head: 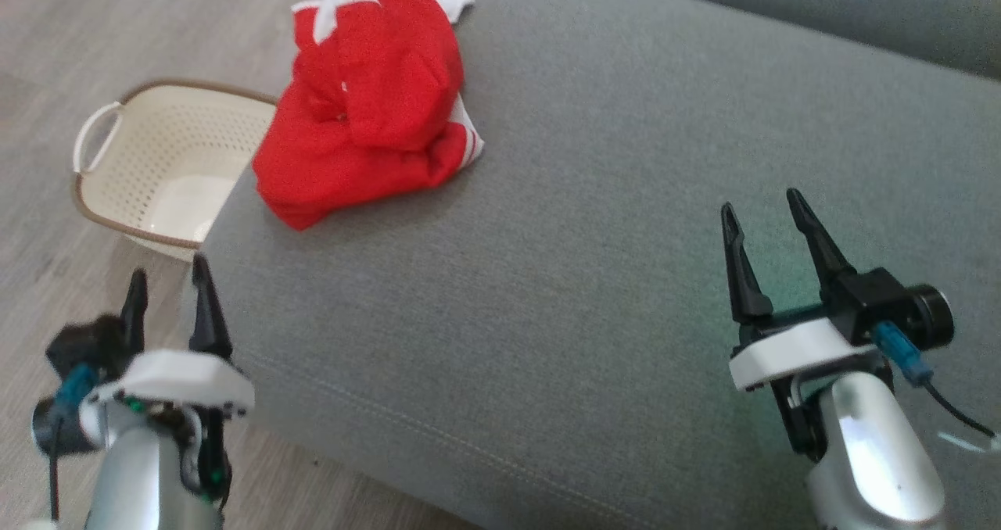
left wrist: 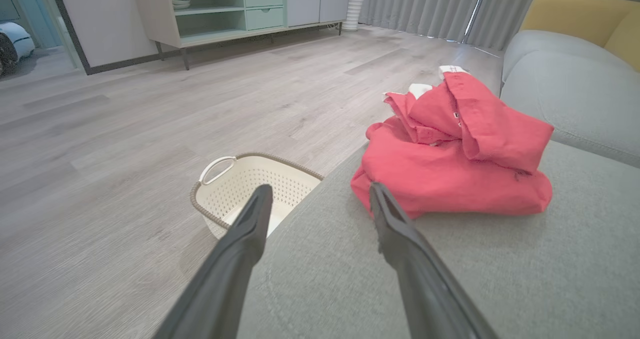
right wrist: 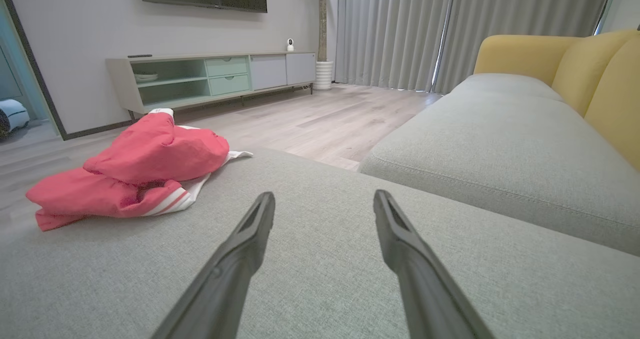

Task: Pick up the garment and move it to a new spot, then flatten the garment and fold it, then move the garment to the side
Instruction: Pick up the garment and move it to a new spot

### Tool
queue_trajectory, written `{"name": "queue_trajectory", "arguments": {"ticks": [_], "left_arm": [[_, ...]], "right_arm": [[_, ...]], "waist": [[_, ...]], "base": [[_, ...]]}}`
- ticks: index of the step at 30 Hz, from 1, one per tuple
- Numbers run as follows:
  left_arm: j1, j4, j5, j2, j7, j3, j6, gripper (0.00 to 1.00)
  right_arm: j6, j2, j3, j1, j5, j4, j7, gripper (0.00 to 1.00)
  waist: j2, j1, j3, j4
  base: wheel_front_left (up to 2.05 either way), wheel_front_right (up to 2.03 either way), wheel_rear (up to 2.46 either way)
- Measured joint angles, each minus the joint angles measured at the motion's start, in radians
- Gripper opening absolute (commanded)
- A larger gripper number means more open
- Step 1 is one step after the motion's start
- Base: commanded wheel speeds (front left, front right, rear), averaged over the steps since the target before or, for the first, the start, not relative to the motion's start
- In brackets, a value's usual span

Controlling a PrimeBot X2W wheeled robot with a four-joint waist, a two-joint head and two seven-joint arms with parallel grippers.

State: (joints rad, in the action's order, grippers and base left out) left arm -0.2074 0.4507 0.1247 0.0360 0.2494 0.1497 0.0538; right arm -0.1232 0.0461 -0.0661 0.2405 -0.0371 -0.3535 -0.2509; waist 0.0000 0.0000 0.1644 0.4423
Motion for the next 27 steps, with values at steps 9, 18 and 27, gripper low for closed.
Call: {"name": "queue_trajectory", "arguments": {"ticks": [9,18,27], "left_arm": [[-0.221,0.139,0.035,0.016,0.000,0.019,0.061,1.00],[-0.449,0.302,0.126,0.095,0.000,-0.074,0.071,1.00],[-0.623,0.483,0.282,0.230,-0.007,-0.285,0.077,1.00]], "right_arm": [[0.000,0.003,-0.046,0.089,-0.047,0.009,0.000,1.00],[0.000,0.010,-0.079,0.145,-0.061,0.018,0.000,1.00],[0.000,0.011,-0.097,0.176,-0.061,0.010,0.000,1.00]], "waist": [[0.0000,0.0000,0.121,-0.060],[0.0000,0.0002,0.213,-0.123],[0.0000,0.0001,0.272,-0.200]], "base": [[0.00,0.00,0.00],[0.00,0.00,0.00],[0.00,0.00,0.00]]}}
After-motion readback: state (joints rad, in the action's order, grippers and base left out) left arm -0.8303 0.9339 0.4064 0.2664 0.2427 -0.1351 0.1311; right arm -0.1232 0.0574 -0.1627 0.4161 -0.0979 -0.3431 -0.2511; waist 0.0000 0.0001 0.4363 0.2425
